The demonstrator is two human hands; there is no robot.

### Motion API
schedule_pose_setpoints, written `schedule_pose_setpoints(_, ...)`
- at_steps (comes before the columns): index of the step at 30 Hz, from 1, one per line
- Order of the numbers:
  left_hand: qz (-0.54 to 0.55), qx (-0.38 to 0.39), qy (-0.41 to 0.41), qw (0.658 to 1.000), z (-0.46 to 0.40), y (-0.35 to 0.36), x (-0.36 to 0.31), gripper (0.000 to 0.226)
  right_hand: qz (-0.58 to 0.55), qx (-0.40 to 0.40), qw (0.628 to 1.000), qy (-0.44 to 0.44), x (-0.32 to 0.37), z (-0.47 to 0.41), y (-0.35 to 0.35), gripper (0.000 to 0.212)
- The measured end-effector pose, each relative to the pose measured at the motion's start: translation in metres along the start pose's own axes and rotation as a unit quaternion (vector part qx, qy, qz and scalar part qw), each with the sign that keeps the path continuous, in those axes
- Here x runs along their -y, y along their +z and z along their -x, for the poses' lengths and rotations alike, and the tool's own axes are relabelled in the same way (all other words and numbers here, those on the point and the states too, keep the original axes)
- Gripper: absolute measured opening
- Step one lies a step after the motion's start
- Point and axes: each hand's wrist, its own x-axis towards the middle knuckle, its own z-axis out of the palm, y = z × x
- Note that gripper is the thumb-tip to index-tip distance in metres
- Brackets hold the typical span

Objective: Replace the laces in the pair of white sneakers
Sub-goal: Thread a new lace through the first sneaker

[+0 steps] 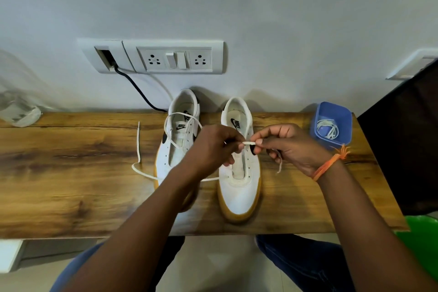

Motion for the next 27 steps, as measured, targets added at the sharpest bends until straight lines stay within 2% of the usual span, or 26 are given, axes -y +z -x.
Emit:
schedule_pose_setpoints(3,-0.107,-0.039,-0.044,0.992,-0.005,-0.023,0.016,0.01,0.029,-0.024,0.999,0.022,-0.003,0.001,-0.008,0.011)
schedule_pose_setpoints(6,-0.203,-0.019,-0.113,0.973,-0.003,-0.043,0.034,0.009,0.082,-0.046,0.995,0.036,-0.005,0.001,-0.012,0.009)
schedule_pose_setpoints(9,-0.302,0.009,-0.145,0.942,0.0,-0.049,0.041,0.01,0.119,-0.056,0.99,0.047,-0.008,0.001,-0.011,0.009)
schedule_pose_setpoints(11,-0.355,-0.001,-0.166,0.92,0.0,-0.052,0.047,0.015,0.116,-0.055,0.99,0.056,-0.009,0.001,-0.011,0.009)
schedule_pose_setpoints(15,-0.368,-0.037,-0.232,0.9,0.005,-0.051,0.048,0.017,0.109,-0.036,0.991,0.063,-0.011,0.001,-0.012,0.013)
schedule_pose_setpoints(17,-0.362,-0.077,-0.236,0.899,0.008,-0.048,0.04,0.019,0.092,-0.01,0.994,0.066,-0.012,-0.001,-0.007,0.013)
schedule_pose_setpoints(19,-0.318,-0.099,-0.182,0.925,0.007,-0.043,0.029,0.026,0.078,0.013,0.995,0.064,-0.011,-0.002,0.001,0.016)
schedule_pose_setpoints(22,-0.085,-0.016,-0.093,0.992,0.002,-0.021,0.007,0.029,0.04,0.026,0.997,0.067,-0.006,0.0,0.008,0.021)
schedule_pose_setpoints(24,0.121,0.073,-0.112,0.984,0.002,0.001,-0.001,0.027,0.007,0.027,0.997,0.067,-0.003,0.002,0.011,0.022)
schedule_pose_setpoints(25,0.186,0.102,-0.127,0.969,0.003,0.011,-0.002,0.028,-0.002,0.022,0.998,0.065,-0.002,0.003,0.011,0.023)
schedule_pose_setpoints(27,0.242,0.119,-0.153,0.951,0.005,0.02,0.0,0.028,-0.006,0.01,0.998,0.068,-0.001,0.004,0.011,0.022)
